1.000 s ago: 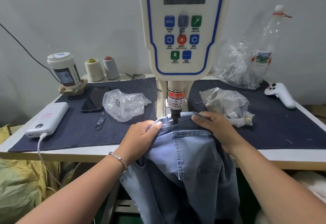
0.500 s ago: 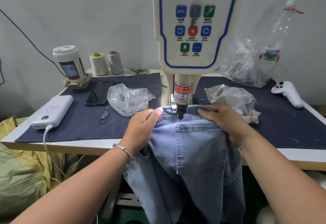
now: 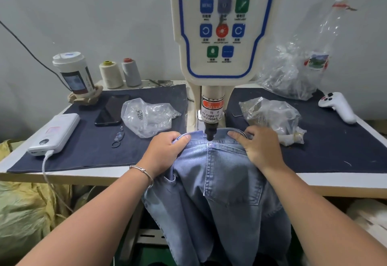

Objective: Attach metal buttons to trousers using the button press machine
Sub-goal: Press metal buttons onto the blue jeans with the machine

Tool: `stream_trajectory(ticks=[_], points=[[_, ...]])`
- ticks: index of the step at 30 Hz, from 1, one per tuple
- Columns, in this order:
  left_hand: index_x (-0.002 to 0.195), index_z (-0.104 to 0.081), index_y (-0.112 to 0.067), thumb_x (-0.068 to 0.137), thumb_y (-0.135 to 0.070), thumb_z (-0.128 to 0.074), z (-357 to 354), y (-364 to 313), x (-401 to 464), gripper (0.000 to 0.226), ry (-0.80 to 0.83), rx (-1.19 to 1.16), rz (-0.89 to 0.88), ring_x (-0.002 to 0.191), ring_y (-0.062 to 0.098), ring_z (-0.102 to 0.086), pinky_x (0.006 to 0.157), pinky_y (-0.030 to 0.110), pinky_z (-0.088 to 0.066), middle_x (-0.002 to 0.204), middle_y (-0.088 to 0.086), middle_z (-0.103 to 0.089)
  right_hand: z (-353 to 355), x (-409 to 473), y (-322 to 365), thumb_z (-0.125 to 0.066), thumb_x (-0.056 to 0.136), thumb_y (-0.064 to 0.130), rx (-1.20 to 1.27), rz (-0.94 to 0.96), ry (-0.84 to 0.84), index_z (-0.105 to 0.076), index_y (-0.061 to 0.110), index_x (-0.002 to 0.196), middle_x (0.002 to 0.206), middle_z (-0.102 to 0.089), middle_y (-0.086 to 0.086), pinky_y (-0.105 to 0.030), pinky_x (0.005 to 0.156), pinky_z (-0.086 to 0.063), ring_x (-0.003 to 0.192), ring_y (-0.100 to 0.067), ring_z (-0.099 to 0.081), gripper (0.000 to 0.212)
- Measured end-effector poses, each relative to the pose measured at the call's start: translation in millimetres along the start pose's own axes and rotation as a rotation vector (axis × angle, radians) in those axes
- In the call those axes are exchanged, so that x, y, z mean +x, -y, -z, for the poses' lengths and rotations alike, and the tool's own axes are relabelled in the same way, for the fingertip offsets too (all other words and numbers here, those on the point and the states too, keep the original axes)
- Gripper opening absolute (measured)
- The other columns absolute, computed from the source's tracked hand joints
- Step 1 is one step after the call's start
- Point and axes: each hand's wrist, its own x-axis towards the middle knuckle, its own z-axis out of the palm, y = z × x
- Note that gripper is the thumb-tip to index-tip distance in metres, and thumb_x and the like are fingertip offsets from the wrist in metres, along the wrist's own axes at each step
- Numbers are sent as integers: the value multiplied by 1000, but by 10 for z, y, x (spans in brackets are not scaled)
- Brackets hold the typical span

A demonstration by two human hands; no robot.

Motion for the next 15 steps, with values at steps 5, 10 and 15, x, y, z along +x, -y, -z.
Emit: stream_trajectory(ticks=[5, 10, 15], points=[[54, -42, -20, 81, -41, -53, -68, 84, -48, 36, -65, -42, 4, 49, 7, -36, 50, 21, -30, 48, -11, -41, -60, -44, -28, -70, 79, 55, -7, -48, -22, -51, 9, 61, 53, -49, -1, -37, 56, -38, 55, -22, -49, 53], [83, -60, -34, 73, -26, -60, -73, 93, -49, 13, -93, -129, 27, 45, 6, -42, 51, 13, -38, 49, -5, -53, -84, -42, 1, -60, 91, 42, -34, -97, -23, -48, 12, 68, 57, -49, -1, -34, 56, -33, 62, -29, -52, 40], [75, -54, -22, 68, -26, -59, -85, 99, -60, 9, -116, -121, 4, 45, 6, -36, 50, 16, -35, 45, -10, -46, -115, -51, 0, -52, 96, 34, -79, -107, -14, -47, 9, 70, 63, -51, -4, -34, 57, -36, 66, -33, -53, 36]])
